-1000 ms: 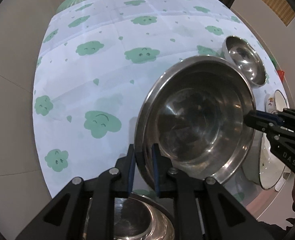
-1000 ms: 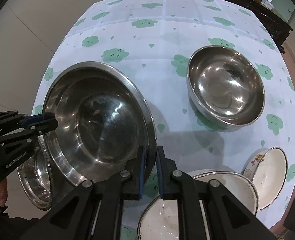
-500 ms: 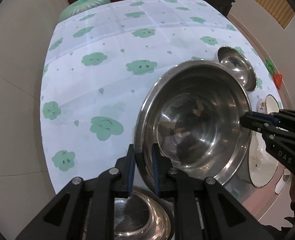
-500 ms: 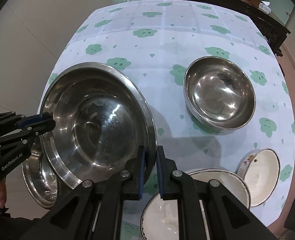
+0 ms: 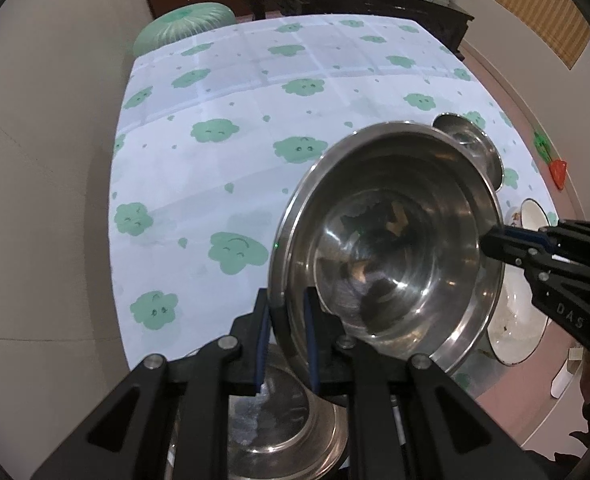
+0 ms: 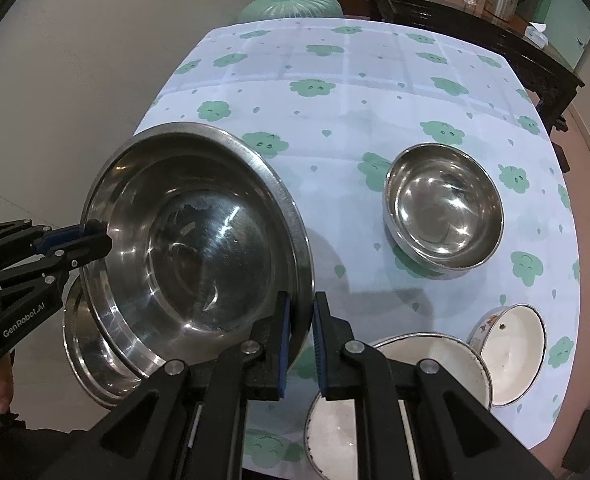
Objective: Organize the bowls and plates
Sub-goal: 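Lift the large steel bowl by its rim with both tools together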
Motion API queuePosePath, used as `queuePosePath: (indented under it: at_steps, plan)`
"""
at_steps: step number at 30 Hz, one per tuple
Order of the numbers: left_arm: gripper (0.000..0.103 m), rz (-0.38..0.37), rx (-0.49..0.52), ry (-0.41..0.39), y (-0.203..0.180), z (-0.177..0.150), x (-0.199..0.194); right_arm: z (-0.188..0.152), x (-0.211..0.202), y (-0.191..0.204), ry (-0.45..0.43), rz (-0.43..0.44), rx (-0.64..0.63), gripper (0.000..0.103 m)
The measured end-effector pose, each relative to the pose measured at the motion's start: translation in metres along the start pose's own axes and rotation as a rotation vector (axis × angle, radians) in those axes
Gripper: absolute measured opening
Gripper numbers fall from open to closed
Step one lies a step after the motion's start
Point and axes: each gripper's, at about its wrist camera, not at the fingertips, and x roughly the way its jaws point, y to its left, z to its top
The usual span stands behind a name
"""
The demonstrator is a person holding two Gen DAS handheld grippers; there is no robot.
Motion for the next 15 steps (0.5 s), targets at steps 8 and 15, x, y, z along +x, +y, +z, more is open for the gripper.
queuePosePath:
  at_steps: [8, 15]
  plan:
    - [0.013, 0.015, -0.033, -0.007, 0.015, -0.014, -0.014, -0.002, -0.011, 0.020, -0.005, 0.014, -0.035, 0.012]
    - [0.013, 0.024, -0.069, -0.007, 0.029, -0.031, -0.021, -0.007, -0.011, 0.041, 0.003, 0.030, -0.066, 0.012]
